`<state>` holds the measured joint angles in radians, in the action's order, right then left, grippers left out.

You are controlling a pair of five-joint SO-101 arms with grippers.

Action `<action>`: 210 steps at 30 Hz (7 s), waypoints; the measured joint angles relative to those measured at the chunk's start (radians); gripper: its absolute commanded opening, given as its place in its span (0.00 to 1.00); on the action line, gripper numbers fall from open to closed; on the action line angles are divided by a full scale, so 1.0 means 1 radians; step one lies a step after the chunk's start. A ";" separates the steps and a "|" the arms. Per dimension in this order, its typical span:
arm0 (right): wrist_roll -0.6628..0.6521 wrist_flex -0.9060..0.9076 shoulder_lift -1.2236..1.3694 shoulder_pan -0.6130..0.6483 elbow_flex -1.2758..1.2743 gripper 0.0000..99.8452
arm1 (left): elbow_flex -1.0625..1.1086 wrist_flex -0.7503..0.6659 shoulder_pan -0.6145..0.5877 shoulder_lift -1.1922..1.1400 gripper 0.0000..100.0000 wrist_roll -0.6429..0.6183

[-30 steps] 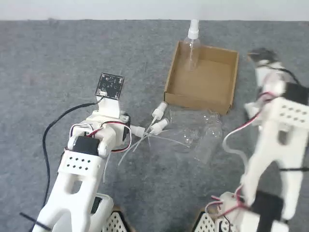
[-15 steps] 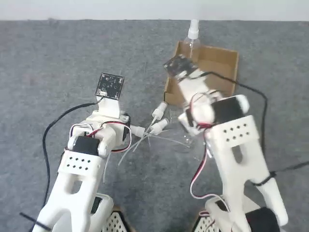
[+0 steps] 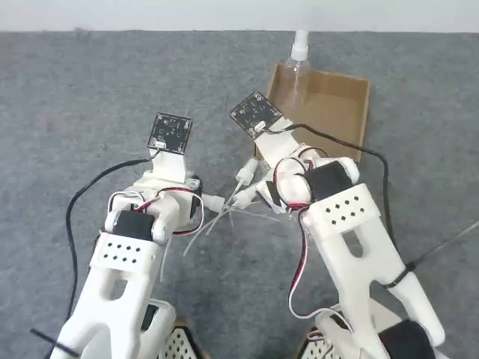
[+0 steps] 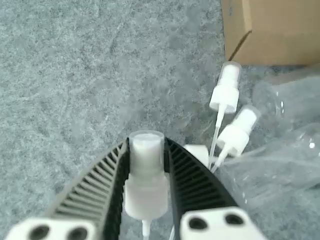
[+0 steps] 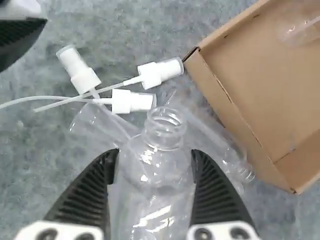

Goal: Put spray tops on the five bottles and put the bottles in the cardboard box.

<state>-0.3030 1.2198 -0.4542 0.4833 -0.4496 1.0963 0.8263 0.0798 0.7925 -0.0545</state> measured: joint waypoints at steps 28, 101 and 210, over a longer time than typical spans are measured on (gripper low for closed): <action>0.114 -0.514 -0.213 0.293 -0.431 0.01 | -0.710 0.137 -0.203 0.000 0.01 -0.129; 0.212 -0.997 -0.535 0.362 -0.878 0.01 | -0.249 0.180 0.092 0.345 0.01 -0.221; 0.282 -1.000 -0.534 0.278 -0.884 0.01 | -0.041 0.018 0.000 0.342 0.16 -0.103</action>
<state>-0.0207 0.2194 -0.9881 0.7610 -1.3334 1.0549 0.8447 0.0798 1.1347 -0.1573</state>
